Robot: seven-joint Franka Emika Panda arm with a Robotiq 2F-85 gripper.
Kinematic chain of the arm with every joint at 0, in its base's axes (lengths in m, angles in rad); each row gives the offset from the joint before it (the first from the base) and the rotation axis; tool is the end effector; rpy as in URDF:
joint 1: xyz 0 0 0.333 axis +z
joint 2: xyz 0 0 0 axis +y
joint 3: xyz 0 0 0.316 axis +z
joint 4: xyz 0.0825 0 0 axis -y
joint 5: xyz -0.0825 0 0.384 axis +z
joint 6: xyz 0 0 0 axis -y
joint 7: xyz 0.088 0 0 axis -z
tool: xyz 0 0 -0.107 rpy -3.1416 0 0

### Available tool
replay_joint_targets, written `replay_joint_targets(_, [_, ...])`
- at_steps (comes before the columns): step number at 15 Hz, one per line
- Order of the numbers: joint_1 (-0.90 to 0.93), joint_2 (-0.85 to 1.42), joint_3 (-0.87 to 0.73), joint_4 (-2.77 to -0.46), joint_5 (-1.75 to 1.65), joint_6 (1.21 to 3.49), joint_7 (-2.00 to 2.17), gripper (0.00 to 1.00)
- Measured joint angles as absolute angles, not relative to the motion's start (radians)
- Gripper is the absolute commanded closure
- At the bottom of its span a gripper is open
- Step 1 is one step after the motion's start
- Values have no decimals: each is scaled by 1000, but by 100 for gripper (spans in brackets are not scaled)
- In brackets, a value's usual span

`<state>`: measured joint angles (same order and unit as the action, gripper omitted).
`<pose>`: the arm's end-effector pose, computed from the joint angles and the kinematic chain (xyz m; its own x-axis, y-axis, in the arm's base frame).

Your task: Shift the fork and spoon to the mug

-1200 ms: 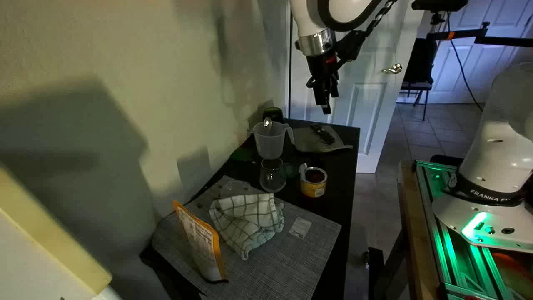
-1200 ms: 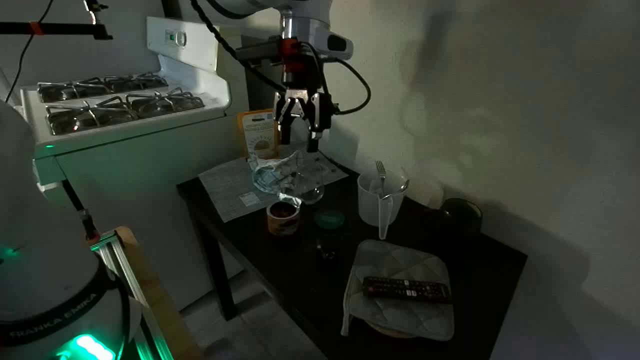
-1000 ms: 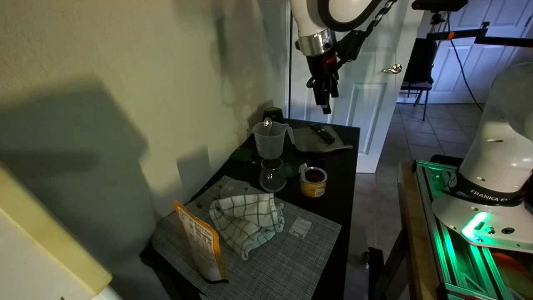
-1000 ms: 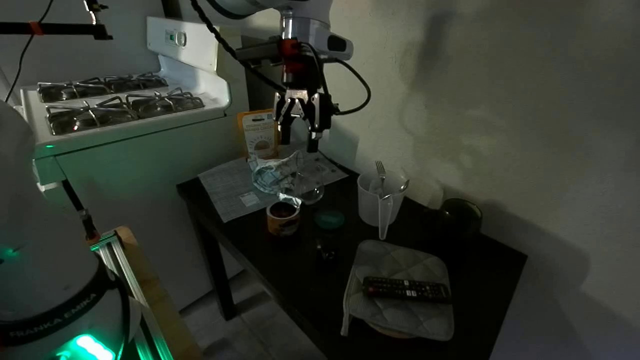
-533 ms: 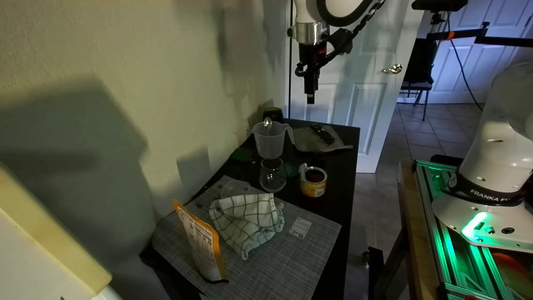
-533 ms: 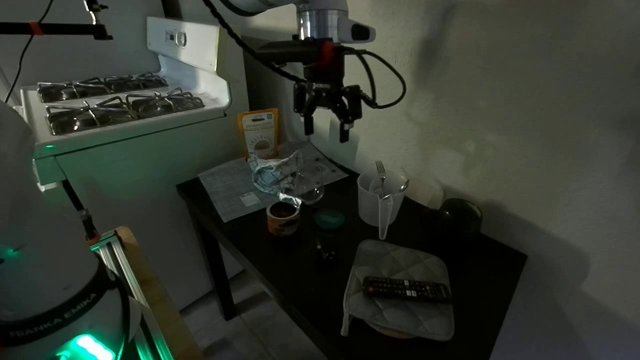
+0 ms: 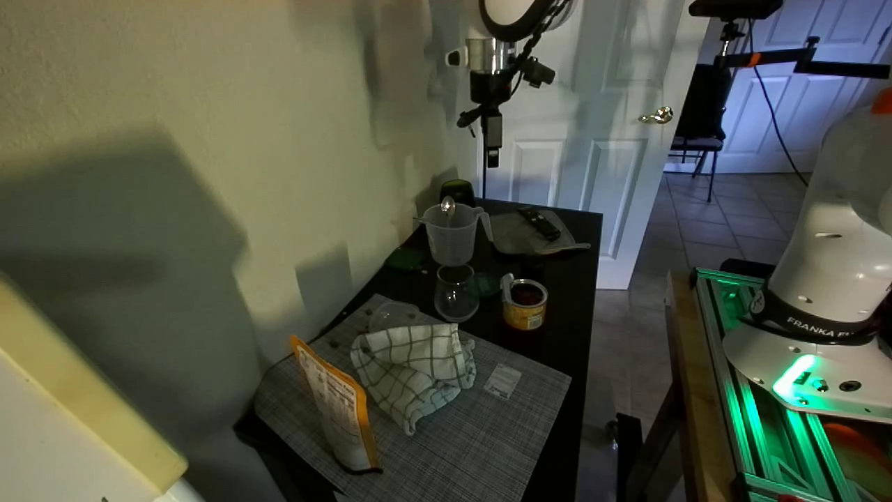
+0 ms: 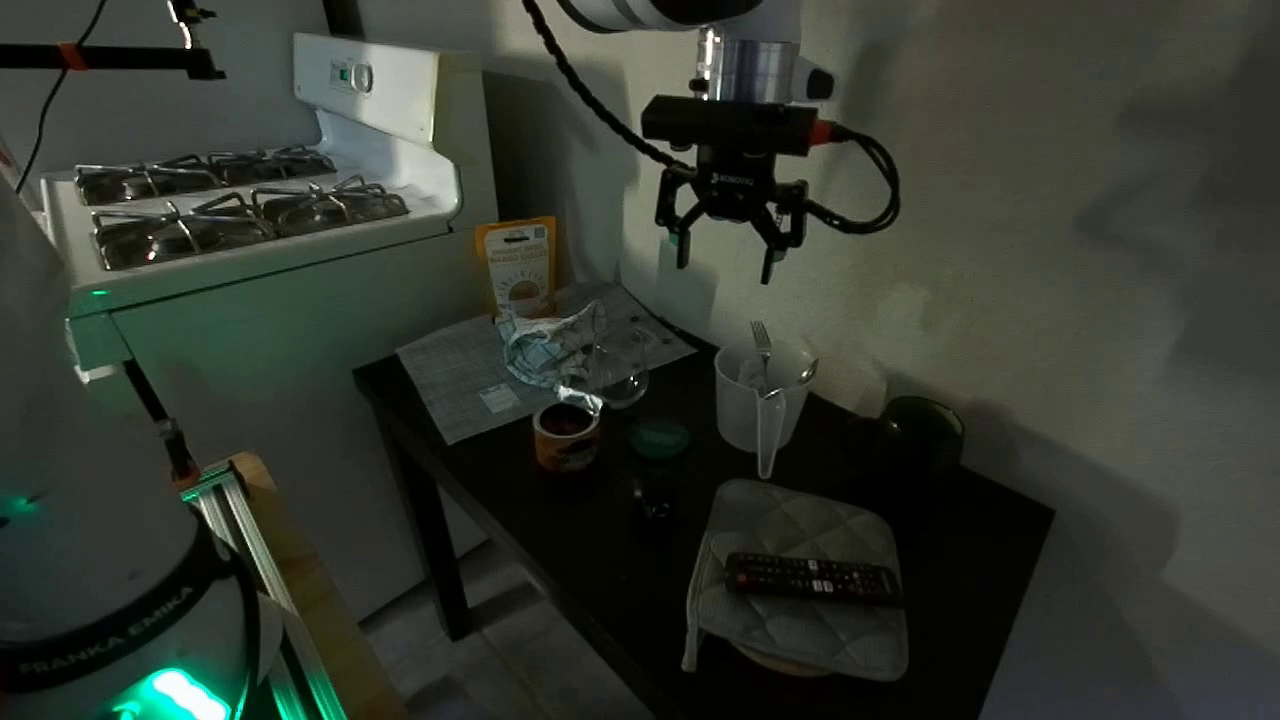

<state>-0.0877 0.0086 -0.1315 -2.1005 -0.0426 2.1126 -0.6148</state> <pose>0.5321 -0.1205 0.4156 0.9141 0.4051 -0.0192 0.4056 -0.9135 0.0326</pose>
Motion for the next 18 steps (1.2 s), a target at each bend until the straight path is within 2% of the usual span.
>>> replay_joint_targets(7, [-96,68,-128,-2051,-19,2153,-669,0])
replay_joint_targets(11, [-139,89,-128,-2089,164,2287,-966,0])
replay_joint_targets(18, [-236,196,-124,-2088,542,2290,-1444,0])
